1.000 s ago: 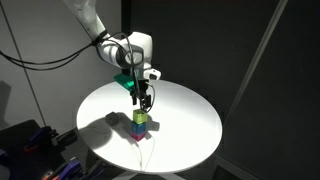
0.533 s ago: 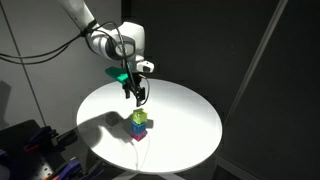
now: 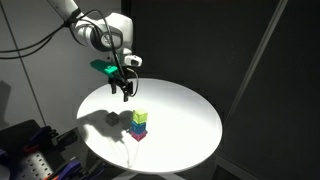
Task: Put the light green block on top of the blue block
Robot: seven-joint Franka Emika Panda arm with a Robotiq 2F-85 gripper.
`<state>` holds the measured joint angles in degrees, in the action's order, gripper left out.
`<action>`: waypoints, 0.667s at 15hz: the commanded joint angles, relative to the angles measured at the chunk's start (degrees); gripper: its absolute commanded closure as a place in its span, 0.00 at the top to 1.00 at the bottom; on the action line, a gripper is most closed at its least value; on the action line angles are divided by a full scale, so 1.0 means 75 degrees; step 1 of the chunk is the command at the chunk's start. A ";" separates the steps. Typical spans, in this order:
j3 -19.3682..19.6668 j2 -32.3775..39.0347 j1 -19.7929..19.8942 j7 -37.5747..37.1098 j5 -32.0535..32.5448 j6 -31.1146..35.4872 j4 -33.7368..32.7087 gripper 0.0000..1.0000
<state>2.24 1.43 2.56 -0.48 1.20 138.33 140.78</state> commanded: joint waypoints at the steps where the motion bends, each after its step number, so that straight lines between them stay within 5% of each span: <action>1: -0.0069 -0.0701 -0.0099 -0.0194 0.0153 -0.0520 0.0383 1.00; 10: -0.0353 -0.1786 -0.0171 -0.1018 0.0418 -0.1154 0.0869 1.00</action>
<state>0.39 -7.85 1.37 -4.70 2.79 131.36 145.37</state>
